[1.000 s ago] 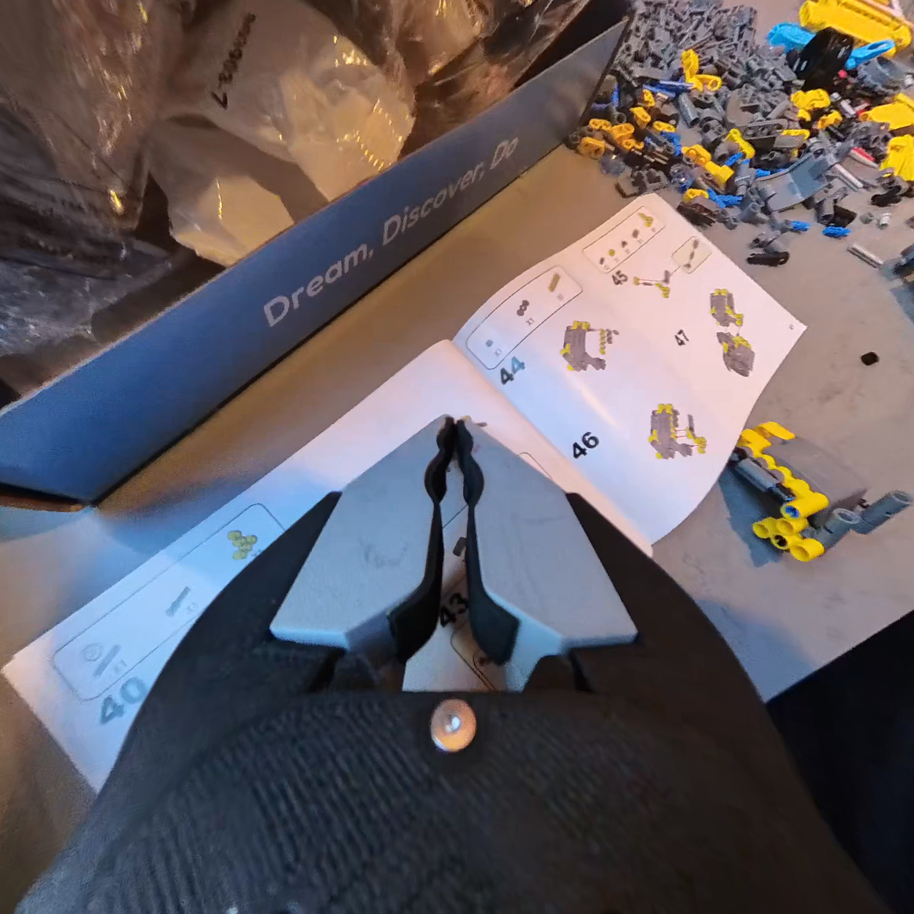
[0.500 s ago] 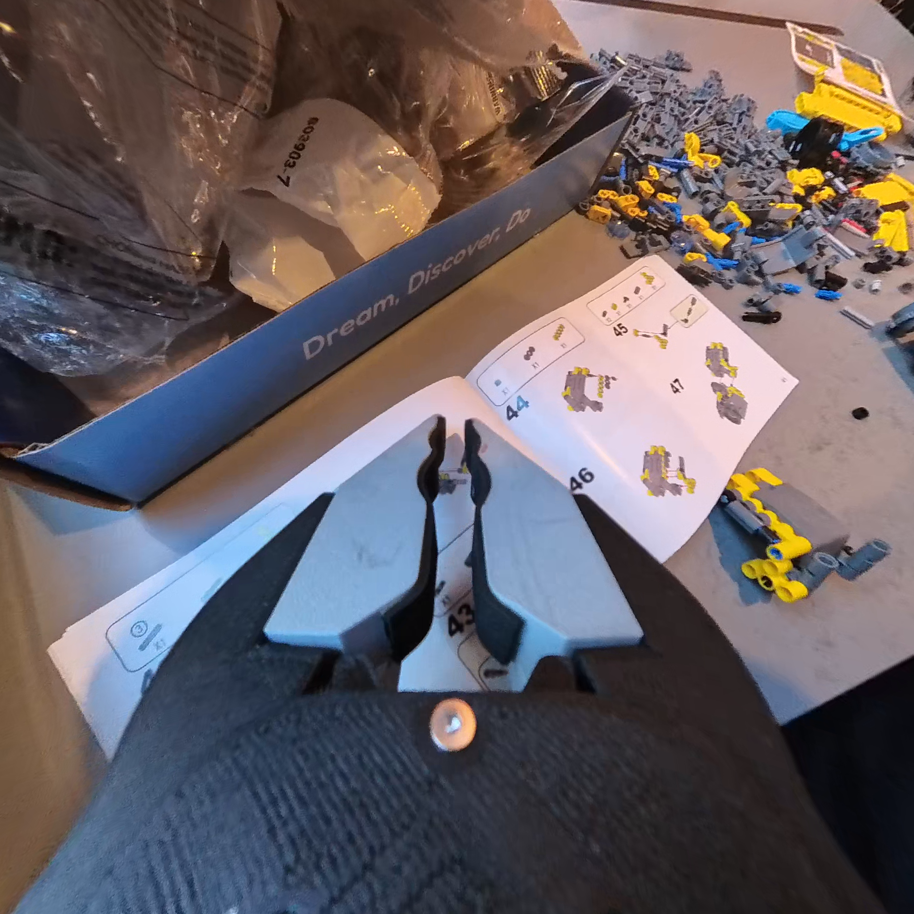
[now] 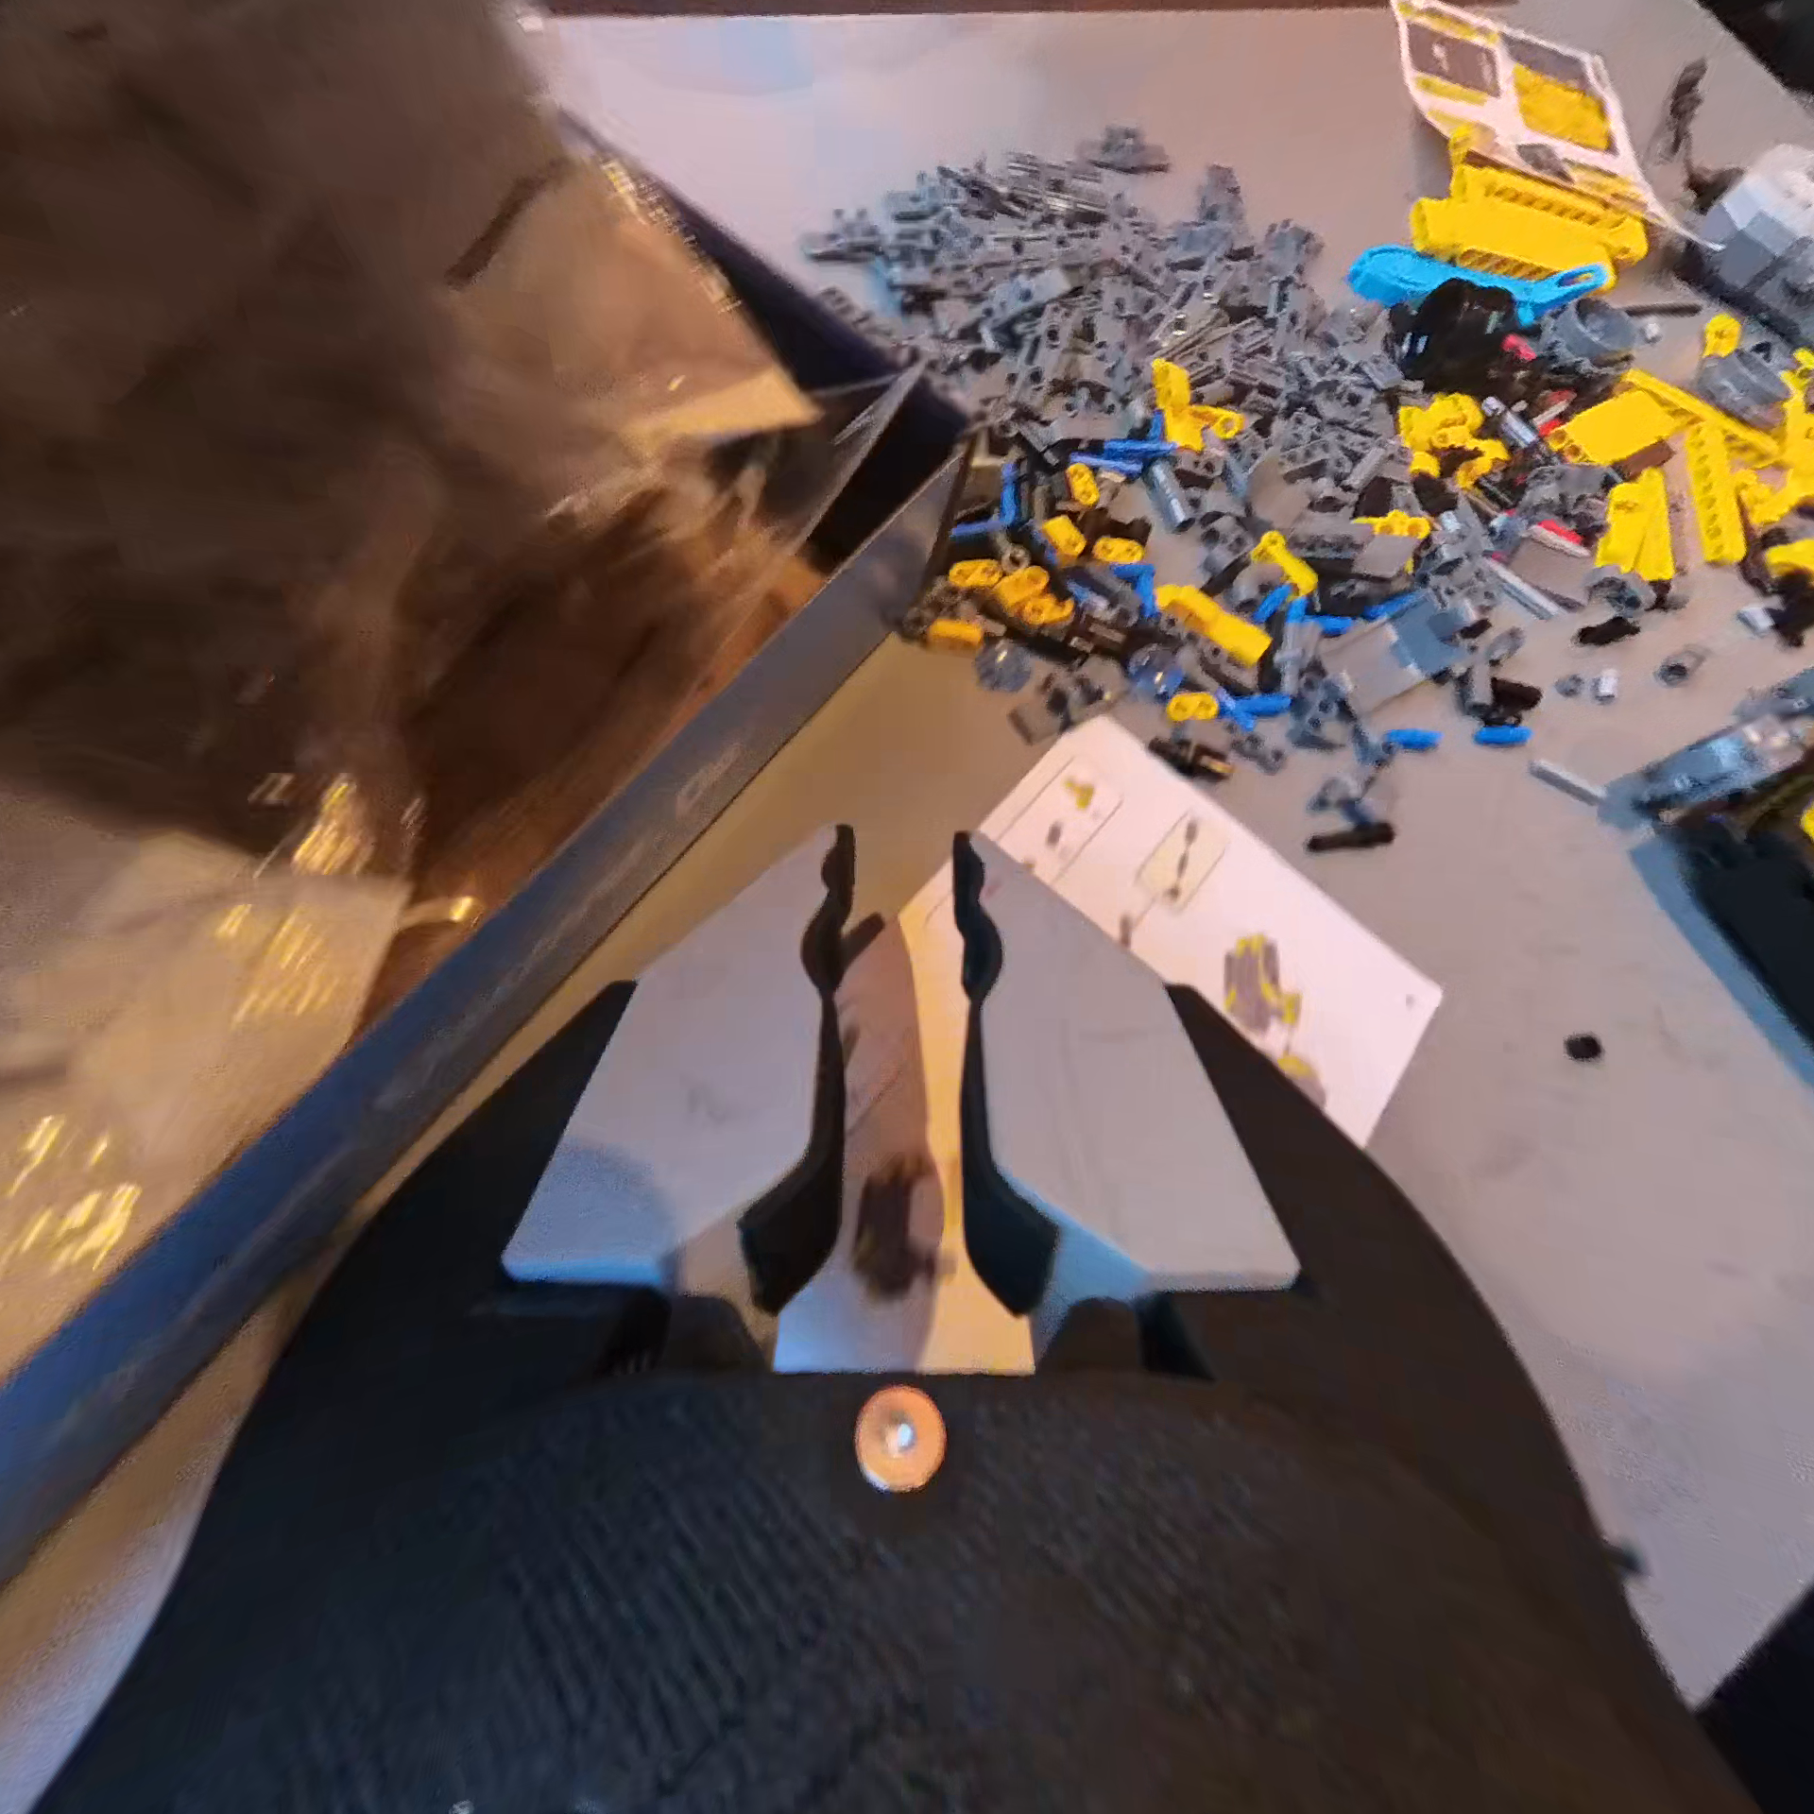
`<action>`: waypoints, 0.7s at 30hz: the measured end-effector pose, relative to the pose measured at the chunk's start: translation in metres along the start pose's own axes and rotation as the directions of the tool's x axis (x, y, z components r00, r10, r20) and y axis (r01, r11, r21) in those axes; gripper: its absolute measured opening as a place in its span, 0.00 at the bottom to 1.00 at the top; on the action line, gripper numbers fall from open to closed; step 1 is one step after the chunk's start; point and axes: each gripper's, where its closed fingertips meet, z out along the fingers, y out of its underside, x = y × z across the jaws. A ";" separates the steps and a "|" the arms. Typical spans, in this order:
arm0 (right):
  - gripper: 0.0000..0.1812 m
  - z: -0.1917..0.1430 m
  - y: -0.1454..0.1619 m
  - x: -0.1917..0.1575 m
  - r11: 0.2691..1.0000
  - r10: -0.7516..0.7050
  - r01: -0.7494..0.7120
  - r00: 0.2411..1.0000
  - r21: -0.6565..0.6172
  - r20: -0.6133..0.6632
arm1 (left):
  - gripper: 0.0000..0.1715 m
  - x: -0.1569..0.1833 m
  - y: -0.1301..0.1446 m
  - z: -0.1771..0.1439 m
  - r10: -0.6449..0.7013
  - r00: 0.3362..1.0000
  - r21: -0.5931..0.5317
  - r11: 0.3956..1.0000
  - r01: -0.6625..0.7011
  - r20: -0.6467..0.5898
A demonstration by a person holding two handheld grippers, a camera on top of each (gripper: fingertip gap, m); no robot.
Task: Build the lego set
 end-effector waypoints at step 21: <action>0.10 -0.025 -0.026 -0.006 0.974 0.040 -0.057 0.996 0.221 0.083 | 0.01 0.034 -0.015 0.093 0.214 0.976 -0.210 0.957 -0.203 0.033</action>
